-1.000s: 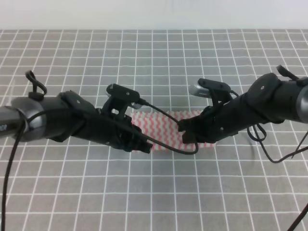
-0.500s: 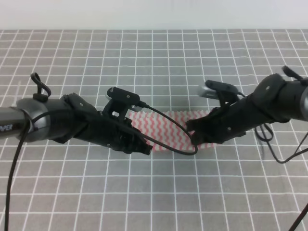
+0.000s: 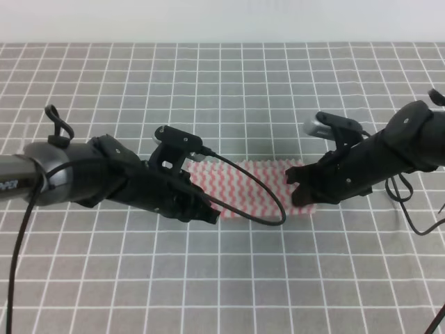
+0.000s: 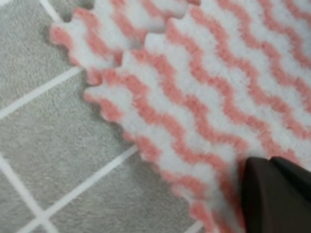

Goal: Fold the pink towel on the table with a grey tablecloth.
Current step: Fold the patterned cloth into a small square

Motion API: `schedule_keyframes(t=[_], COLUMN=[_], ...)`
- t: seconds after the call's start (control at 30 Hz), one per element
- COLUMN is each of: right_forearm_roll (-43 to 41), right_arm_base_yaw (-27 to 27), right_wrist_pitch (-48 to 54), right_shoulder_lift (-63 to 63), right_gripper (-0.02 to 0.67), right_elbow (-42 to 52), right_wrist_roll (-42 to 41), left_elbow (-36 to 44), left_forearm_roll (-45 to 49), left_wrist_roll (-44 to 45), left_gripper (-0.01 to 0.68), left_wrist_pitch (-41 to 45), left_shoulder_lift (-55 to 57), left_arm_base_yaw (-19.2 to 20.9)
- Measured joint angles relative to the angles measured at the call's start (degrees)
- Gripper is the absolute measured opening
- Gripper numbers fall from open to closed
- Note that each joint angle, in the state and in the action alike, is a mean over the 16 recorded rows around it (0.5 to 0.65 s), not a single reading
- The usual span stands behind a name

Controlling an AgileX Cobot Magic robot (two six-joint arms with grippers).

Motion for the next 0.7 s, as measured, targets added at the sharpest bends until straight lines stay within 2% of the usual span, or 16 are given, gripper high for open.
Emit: schedule_keyframes(t=[0.37, 0.7], right_forearm_roll=[-1.0, -5.2], right_arm_base_yaw=[-0.7, -0.7], right_wrist_pitch=[1.4, 3.9], right_shoulder_lift=[-2.6, -4.7], right_gripper=[-0.015, -0.015], right_elbow=[-2.0, -5.0], right_wrist_roll=[1.2, 5.5], left_elbow=[-0.4, -3.8], left_forearm_roll=[-3.2, -9.5], left_wrist_roll=[-0.1, -0.3], left_gripper=[-0.003, -0.002], left_wrist_pitch=[-0.9, 3.5], left_shoulder_lift=[-4.9, -4.2], left_arm_base_yaw=[0.6, 3.4])
